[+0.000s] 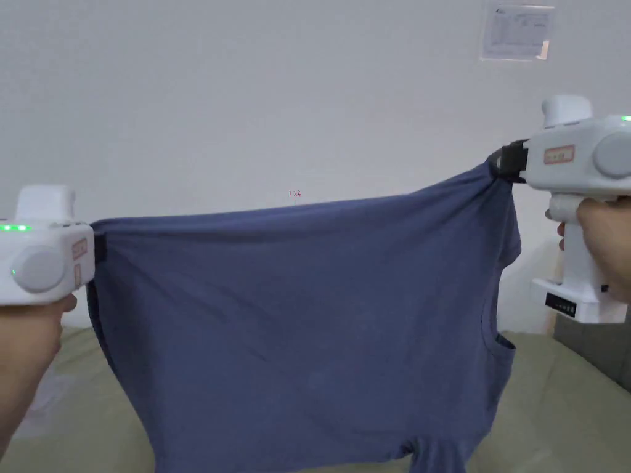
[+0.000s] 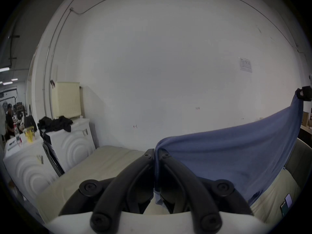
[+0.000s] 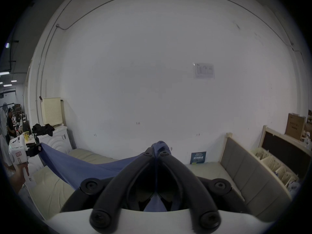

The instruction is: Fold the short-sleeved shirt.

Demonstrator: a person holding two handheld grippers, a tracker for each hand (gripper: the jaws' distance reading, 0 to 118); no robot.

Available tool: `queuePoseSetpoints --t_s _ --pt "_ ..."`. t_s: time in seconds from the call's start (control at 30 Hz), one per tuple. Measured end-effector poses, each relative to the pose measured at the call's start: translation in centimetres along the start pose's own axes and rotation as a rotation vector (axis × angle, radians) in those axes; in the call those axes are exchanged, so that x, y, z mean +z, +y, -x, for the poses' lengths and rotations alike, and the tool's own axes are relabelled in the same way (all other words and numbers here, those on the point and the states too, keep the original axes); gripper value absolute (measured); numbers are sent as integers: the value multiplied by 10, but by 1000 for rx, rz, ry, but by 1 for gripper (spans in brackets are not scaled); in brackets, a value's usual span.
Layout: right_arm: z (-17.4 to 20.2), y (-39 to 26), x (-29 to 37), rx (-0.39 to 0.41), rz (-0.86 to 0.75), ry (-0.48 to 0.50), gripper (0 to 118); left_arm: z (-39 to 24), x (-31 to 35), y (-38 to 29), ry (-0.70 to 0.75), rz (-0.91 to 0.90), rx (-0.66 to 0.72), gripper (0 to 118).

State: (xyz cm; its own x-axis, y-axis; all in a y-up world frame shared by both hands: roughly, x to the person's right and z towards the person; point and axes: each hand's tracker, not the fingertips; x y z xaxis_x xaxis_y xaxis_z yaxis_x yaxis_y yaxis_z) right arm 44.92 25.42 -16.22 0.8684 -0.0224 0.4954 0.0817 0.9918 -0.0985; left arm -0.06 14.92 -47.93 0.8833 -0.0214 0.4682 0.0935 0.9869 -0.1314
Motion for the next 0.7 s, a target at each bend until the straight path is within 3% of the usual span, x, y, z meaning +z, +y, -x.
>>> queuePoseSetpoints --t_s 0.2,0.43,0.7 --pt "-18 -40 22 -48 36 36 2 0 16 -43 -33 16 -10 0" --pt "-23 -116 118 -65 116 85 2 8 101 -112 -111 9 -51 0" --pt "-16 -308 243 -146 364 48 2 11 229 -275 -195 249 -157 0"
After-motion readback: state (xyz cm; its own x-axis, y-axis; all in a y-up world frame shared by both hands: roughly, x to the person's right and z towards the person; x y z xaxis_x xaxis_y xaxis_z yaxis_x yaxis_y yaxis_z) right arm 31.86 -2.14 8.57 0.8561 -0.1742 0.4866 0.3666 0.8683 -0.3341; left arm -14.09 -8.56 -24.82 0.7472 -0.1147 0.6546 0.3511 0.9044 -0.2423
